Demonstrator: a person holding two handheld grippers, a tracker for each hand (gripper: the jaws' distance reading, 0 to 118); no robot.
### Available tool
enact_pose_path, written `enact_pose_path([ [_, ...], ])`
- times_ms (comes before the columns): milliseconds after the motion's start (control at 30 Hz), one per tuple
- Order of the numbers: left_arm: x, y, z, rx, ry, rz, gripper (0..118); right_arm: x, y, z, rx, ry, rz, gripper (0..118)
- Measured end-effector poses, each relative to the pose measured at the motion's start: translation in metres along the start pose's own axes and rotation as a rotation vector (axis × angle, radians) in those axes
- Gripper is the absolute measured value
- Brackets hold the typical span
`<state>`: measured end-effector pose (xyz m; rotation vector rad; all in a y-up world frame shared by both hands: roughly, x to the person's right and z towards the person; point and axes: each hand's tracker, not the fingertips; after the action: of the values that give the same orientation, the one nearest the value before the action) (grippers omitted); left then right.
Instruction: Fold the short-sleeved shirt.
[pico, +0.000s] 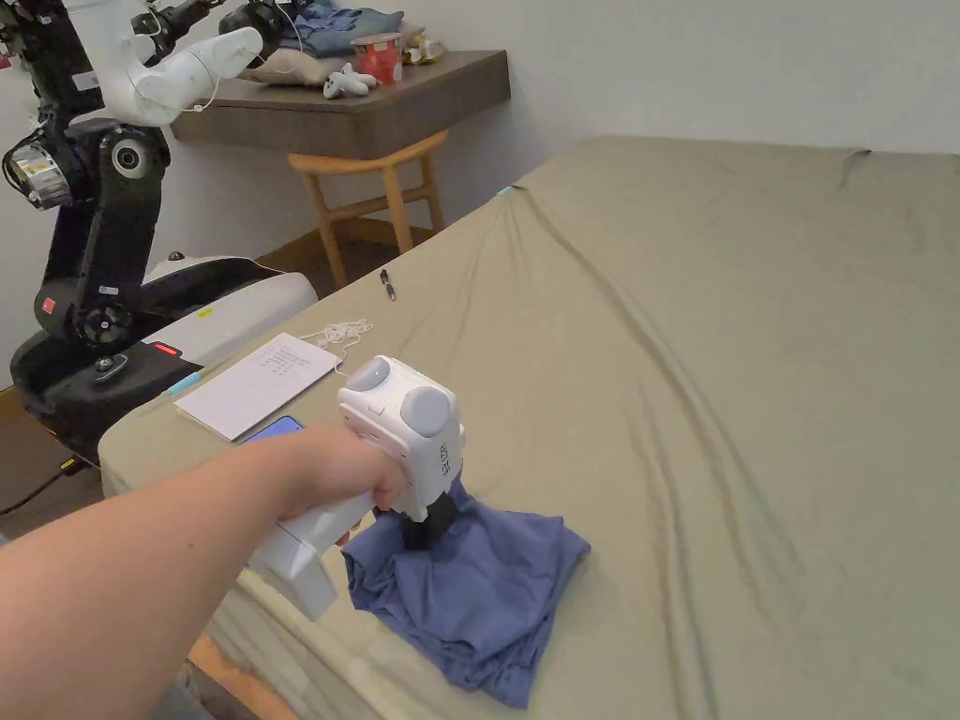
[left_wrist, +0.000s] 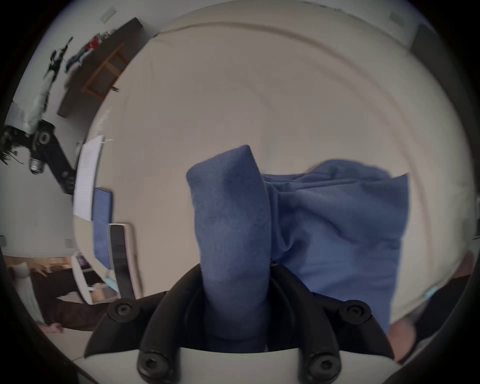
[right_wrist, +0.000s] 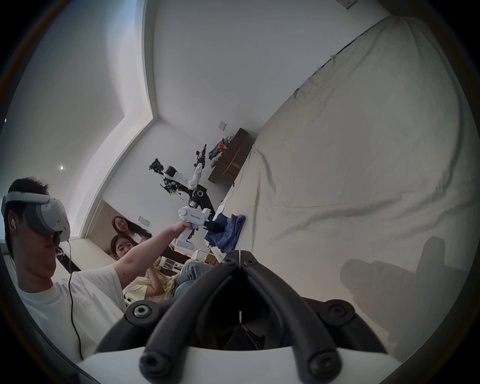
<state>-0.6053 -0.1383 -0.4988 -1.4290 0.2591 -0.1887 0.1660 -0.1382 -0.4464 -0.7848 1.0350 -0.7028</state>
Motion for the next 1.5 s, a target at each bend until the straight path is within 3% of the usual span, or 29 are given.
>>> enact_pose_path([
  [33, 0.002, -0.003, -0.005, 0.007, 0.018, -0.02, 24, -0.004, 0.002, 0.0, -0.01, -0.011, 0.02, 0],
  [100, 0.008, -0.006, -0.006, 0.031, 0.028, -0.002, 43, -0.008, 0.005, 0.003, -0.025, -0.014, 0.035, 0],
  [167, 0.009, -0.007, -0.001, 0.049, 0.135, -0.01, 83, -0.007, 0.006, 0.009, -0.031, -0.007, 0.056, 0],
  [200, 0.009, -0.009, 0.003, 0.07, 0.203, -0.03, 97, -0.007, 0.007, 0.012, -0.032, -0.012, 0.065, 0],
  [300, 0.023, -0.027, 0.045, 0.164, 0.25, -0.063, 103, -0.016, 0.006, 0.006, -0.03, -0.022, 0.073, 0],
  [367, 0.033, -0.037, 0.078, 0.262, 0.212, 0.03, 103, -0.02, 0.005, 0.007, -0.016, -0.046, 0.099, 0],
  [433, 0.039, -0.043, 0.104, 0.388, 0.113, 0.165, 97, -0.031, 0.005, 0.005, -0.001, -0.117, 0.139, 0],
  [533, 0.084, -0.072, 0.137, 0.561, -0.017, 0.253, 24, -0.034, 0.006, 0.007, 0.008, -0.266, 0.207, 0],
  [600, 0.129, -0.094, 0.153, 0.707, 0.021, 0.248, 2, -0.036, 0.008, 0.007, 0.018, -0.451, 0.319, 0],
  [667, 0.175, -0.109, 0.16, 0.819, -0.018, 0.249, 0, -0.033, 0.008, 0.004, 0.038, -0.538, 0.298, 0],
  [767, 0.227, -0.117, 0.17, 0.844, -0.138, 0.25, 0, -0.055, 0.007, 0.002, 0.093, -0.641, 0.34, 0],
  [833, 0.251, -0.115, 0.181, 0.834, -0.207, 0.19, 0, -0.074, 0.005, 0.008, 0.14, -0.676, 0.379, 0],
  [900, 0.267, -0.122, 0.199, 0.901, -0.29, 0.214, 0, -0.103, 0.001, 0.013, 0.202, -0.739, 0.488, 0],
  [1100, 0.305, -0.168, 0.263, 1.226, -0.277, 0.254, 0, -0.144, -0.016, 0.041, 0.449, -0.857, 0.714, 0],
  [1167, 0.317, -0.191, 0.27, 1.356, -0.202, 0.215, 0, -0.152, -0.027, 0.047, 0.521, -0.902, 0.787, 0],
  [1233, 0.328, -0.203, 0.276, 1.404, -0.112, 0.175, 0, -0.154, -0.039, 0.055, 0.568, -0.943, 0.799, 0],
  [1267, 0.33, -0.208, 0.278, 1.422, -0.117, 0.182, 0, -0.158, -0.043, 0.058, 0.593, -0.942, 0.867, 0],
  [1400, 0.33, -0.216, 0.287, 1.382, -0.228, 0.303, 0, -0.168, -0.052, 0.062, 0.604, -1.014, 0.954, 0],
  [1467, 0.332, -0.223, 0.279, 1.412, -0.212, 0.291, 0, -0.17, -0.056, 0.066, 0.649, -1.037, 0.979, 0],
  [1500, 0.335, -0.224, 0.273, 1.418, -0.164, 0.285, 0, -0.169, -0.058, 0.065, 0.645, -1.029, 0.951, 0],
])
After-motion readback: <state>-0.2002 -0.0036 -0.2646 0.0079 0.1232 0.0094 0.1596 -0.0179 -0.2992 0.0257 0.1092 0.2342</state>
